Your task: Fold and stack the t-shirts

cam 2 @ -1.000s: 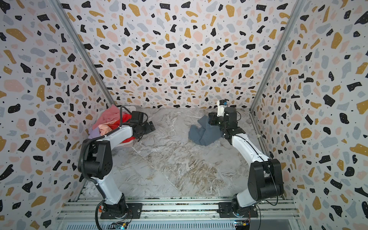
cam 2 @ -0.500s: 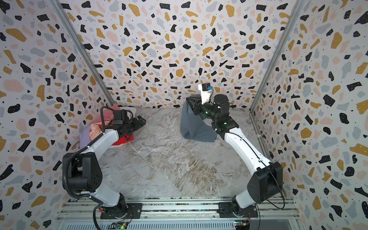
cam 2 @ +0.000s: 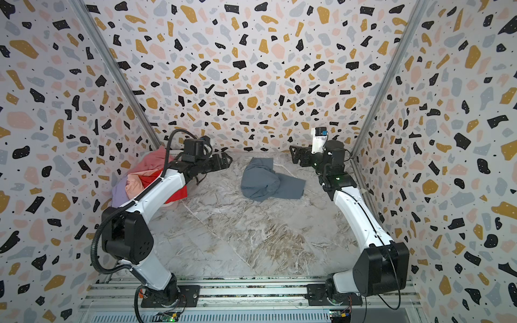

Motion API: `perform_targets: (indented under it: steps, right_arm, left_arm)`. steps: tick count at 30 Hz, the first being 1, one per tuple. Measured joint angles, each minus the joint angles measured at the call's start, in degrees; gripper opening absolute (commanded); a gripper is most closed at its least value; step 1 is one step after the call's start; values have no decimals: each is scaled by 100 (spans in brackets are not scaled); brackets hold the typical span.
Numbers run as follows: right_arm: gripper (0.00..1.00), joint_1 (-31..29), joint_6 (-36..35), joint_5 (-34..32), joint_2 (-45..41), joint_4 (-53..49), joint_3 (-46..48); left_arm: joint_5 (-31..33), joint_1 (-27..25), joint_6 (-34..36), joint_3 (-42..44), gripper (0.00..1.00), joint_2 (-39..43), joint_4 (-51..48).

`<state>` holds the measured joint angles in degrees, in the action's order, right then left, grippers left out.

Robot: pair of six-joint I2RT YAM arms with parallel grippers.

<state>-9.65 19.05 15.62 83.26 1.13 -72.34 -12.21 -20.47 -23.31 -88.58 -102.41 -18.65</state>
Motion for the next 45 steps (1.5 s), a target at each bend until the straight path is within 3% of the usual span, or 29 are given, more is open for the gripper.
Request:
perform_targets:
  steps: [9, 14, 17, 20, 22, 25, 27, 29, 32, 37, 42, 43, 45]
  right_arm:
    - [86, 494, 695, 24, 1969, -382, 229]
    - [86, 437, 817, 131, 2540, -389, 306]
    - [85, 385, 820, 168, 2750, -304, 262]
    - [73, 306, 761, 280, 3040, -199, 50]
    - [56, 216, 697, 291, 3254, -190, -155]
    - [22, 98, 658, 278, 3504, -109, -313]
    - [8, 42, 680, 264, 3578, -76, -315]
    - [0, 44, 686, 269, 3582, -37, -315]
    - [0, 83, 682, 203, 3534, 31, -352]
    - [0, 197, 590, 103, 3101, 256, -553]
    - [0, 481, 282, 146, 1740, 861, -608]
    - [0, 525, 149, 107, 1419, 942, -605]
    - [0, 557, -144, -57, 636, 1211, -356]
  left_arm:
    - [763, -1596, 505, -1727, 97, -1987, -542]
    - [1373, -2081, 734, -2352, 95, -2667, -708]
    - [1744, -2114, 780, -2551, 85, -2964, -754]
    - [2059, -2052, 778, -2625, 77, -3136, -837]
    - [2223, -2037, 769, -2625, 68, -3171, -881]
    - [2404, -1996, 763, -2625, 46, -3174, -879]
    - [2492, -1947, 745, -2625, 32, -3167, -879]
    - [2492, -1888, 715, -2608, 19, -3141, -874]
    - [2227, -1740, 597, -2503, 14, -2992, -852]
    - [1217, -1054, 186, -2249, 13, -2308, -566]
    - [-98, 168, -417, -1967, 14, -1141, 369]
    - [-260, 372, -509, -1755, 18, -885, 636]
    - [-586, 868, -662, -1069, 42, -155, 1137]
